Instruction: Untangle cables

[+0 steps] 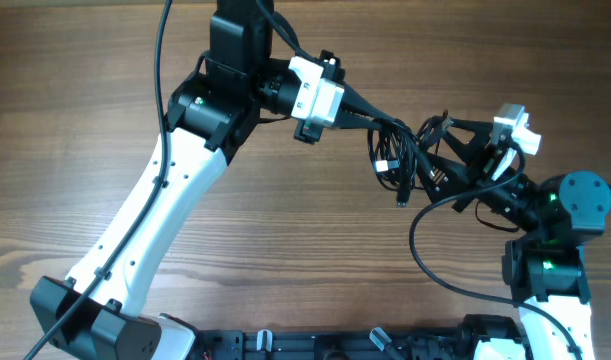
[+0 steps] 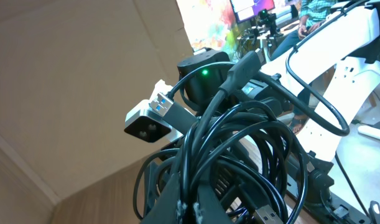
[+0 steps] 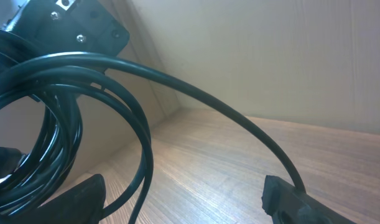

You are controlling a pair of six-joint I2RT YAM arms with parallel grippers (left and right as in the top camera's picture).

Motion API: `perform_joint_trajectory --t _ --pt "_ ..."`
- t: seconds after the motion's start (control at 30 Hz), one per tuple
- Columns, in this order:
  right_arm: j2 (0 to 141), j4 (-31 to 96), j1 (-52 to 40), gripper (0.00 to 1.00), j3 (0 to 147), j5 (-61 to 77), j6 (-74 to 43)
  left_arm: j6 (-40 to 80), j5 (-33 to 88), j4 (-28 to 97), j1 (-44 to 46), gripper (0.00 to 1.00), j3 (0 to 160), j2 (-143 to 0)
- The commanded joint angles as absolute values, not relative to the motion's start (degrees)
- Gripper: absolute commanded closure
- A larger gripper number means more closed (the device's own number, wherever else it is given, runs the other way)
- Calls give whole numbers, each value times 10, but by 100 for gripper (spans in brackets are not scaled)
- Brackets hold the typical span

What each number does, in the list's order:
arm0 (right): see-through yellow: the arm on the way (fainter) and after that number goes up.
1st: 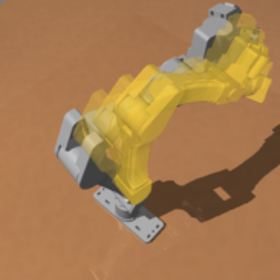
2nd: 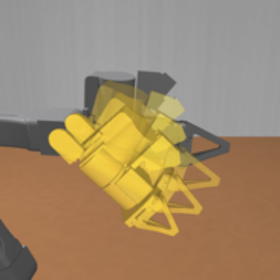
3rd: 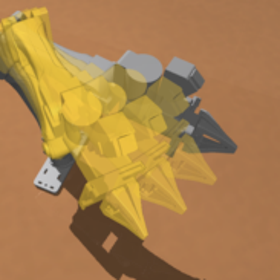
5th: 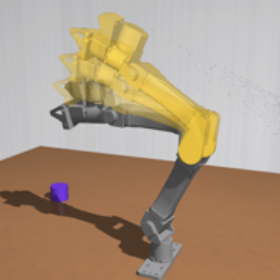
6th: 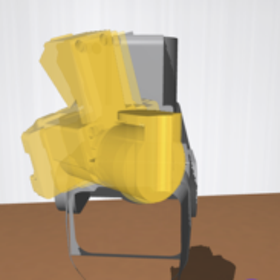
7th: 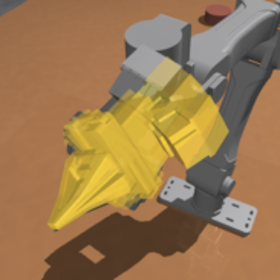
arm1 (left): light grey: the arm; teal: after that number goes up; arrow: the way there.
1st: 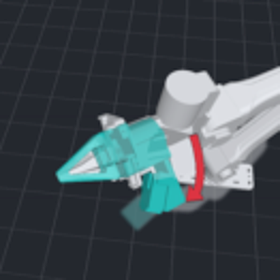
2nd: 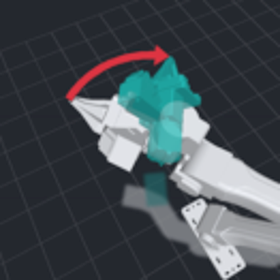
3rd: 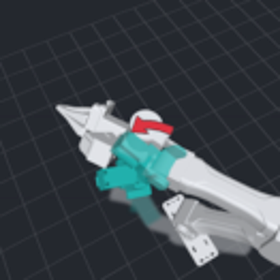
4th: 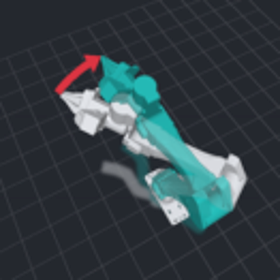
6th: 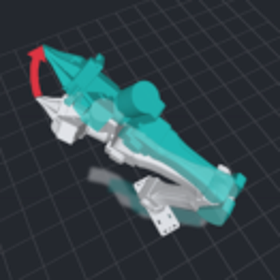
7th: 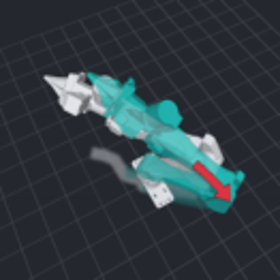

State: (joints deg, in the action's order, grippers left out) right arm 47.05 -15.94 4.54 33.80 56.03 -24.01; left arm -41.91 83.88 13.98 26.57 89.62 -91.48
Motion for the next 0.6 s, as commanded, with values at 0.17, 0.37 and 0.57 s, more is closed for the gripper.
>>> perform_joint_trajectory --t 0.17,0.37,0.57 --pt "494 -119 44 18 348 500 -241 -411 854 94 267 96 900 -897" --pt "497 -102 43 18 348 497 -240 -411 848 40 267 96 900 -896" --pt "497 -91 43 18 348 500 -239 -411 766 7 267 96 900 -896"
